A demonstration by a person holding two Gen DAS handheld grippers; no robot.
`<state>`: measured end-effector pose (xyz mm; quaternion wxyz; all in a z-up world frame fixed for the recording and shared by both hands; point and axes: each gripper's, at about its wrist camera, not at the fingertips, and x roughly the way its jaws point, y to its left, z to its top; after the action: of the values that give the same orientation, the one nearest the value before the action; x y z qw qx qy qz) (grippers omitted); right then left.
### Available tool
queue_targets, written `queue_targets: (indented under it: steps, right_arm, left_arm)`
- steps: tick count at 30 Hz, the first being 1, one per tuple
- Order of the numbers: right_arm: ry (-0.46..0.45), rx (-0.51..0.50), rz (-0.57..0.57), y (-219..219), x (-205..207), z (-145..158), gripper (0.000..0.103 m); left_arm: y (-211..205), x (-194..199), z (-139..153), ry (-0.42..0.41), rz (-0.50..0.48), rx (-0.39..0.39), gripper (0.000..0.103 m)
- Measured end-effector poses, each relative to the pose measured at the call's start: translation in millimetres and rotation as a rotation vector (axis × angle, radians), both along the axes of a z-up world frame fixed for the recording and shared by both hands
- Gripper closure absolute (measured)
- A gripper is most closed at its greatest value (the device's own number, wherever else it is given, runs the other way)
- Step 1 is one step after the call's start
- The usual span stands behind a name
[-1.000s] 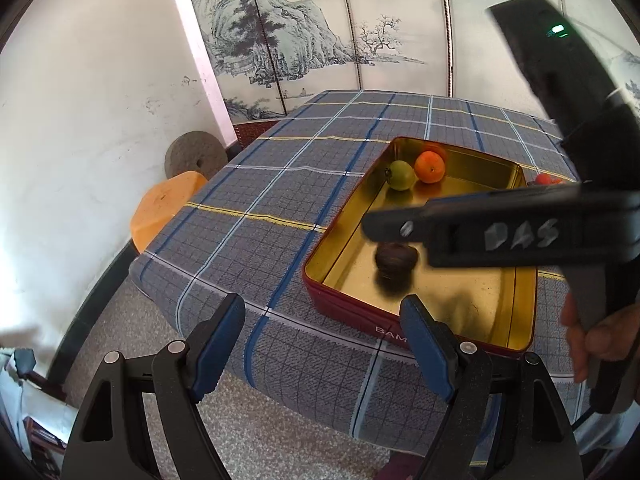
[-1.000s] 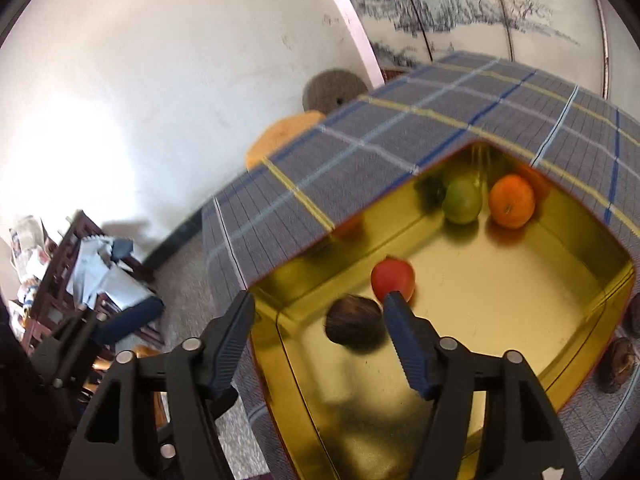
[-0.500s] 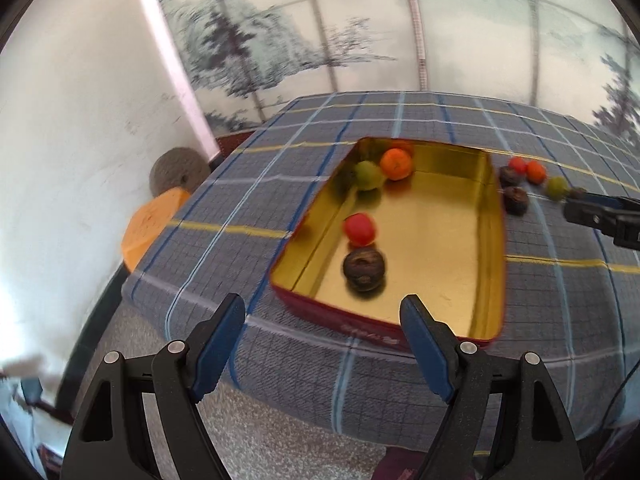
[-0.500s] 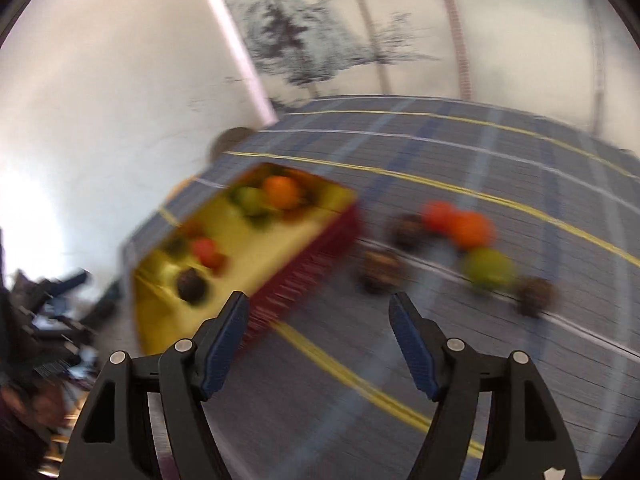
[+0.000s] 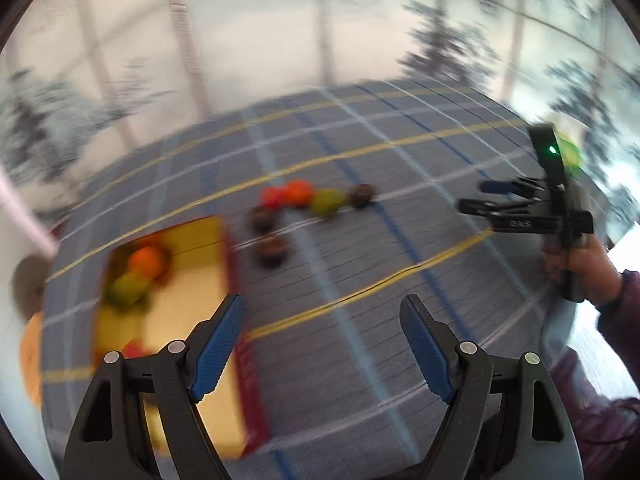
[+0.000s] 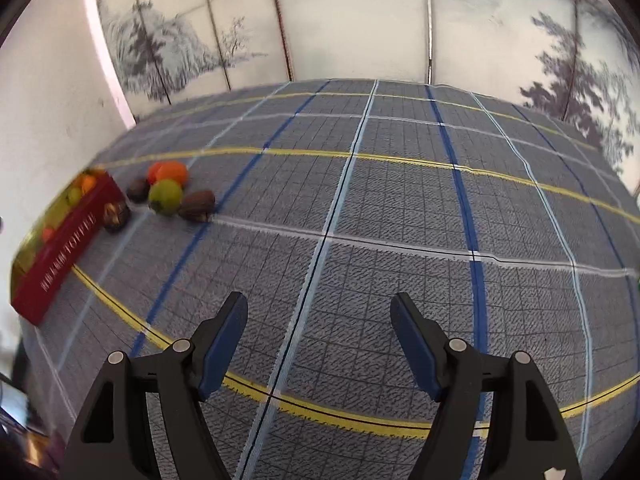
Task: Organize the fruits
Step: 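Grasp another brown fruit with the left gripper, then carry the brown fruit toward the tin with the left gripper while the right gripper grasps a green lime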
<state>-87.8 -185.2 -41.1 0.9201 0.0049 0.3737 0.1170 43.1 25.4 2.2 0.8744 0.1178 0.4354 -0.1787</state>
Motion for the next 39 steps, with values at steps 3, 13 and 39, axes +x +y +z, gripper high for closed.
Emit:
queue_targets:
  steps: [3,13,39]
  right_arm:
    - [-0.002,0.029,0.020,-3,-3,1,0.028]
    - [-0.010,0.098,0.047,-5,-5,3,0.021]
    - [0.038,0.093,0.060,-1,3,-3,0.017]
  left_arm:
    - [-14,37,-5,0.035,-0.105,0.030,0.023]
    - [-7,121,-51,0.197,-0.315,0.240,0.040]
    - [-21,61,-54,0.152,0.013,0.014,0.064]
